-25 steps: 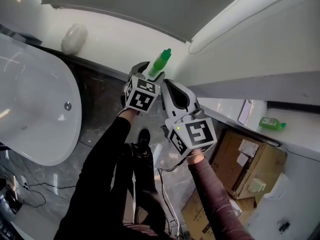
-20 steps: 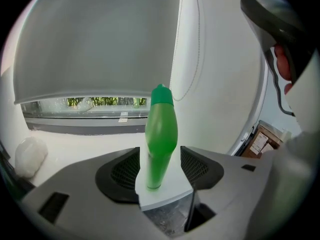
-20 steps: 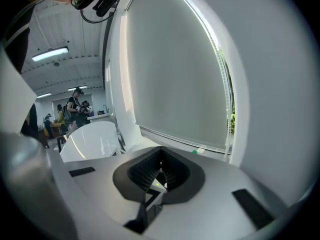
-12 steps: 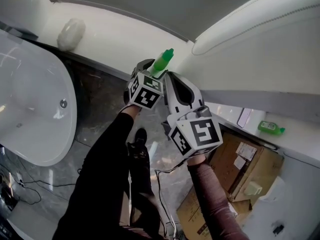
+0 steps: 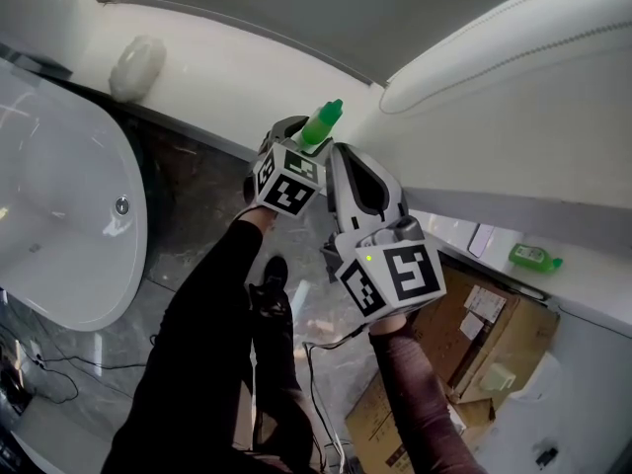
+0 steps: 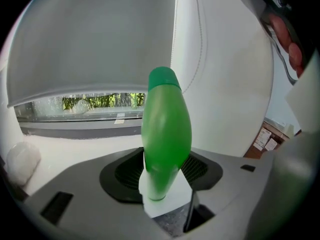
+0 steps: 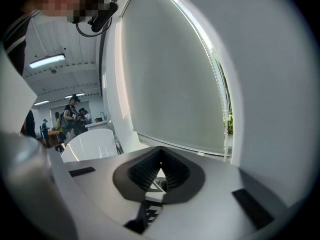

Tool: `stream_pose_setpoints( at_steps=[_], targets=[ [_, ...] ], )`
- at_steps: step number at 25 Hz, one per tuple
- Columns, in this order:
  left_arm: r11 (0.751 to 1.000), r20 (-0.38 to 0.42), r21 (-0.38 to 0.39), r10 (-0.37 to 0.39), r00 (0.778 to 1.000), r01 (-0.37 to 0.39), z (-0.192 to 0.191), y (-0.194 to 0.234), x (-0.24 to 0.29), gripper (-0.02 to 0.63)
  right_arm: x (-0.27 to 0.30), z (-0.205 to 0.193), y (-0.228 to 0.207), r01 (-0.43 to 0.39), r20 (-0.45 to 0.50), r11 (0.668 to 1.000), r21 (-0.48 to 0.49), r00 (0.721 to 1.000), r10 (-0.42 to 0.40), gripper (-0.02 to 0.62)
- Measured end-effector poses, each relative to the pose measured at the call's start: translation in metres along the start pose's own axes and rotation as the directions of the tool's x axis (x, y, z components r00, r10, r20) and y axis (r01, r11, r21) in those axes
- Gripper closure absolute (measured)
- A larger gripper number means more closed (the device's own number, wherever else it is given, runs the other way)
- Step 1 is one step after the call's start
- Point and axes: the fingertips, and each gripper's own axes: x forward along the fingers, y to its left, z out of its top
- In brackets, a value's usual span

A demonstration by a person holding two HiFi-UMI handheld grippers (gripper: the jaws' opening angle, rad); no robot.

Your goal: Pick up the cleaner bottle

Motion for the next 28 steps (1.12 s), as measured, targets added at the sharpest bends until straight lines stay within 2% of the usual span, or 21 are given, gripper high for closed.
stream_pose_setpoints(
  at_steps=[11,28],
  targets=[
    [0.999,-0.006,0.004,0.041,0.999,-0.041,-0.008,0.006,0.012,0.399,-0.002,0.005,0.001,-0.016,0.043,0.999,0.041,0.999,0.015,0.595],
    [0.997,0.045,0.016,0.076,0.996,-0.077,-0.010,0.008,-0.005,0.420,-0.002,0.005,0.001,-0.026,0.050,0.999,0.042,0.998,0.024,0.594]
  ],
)
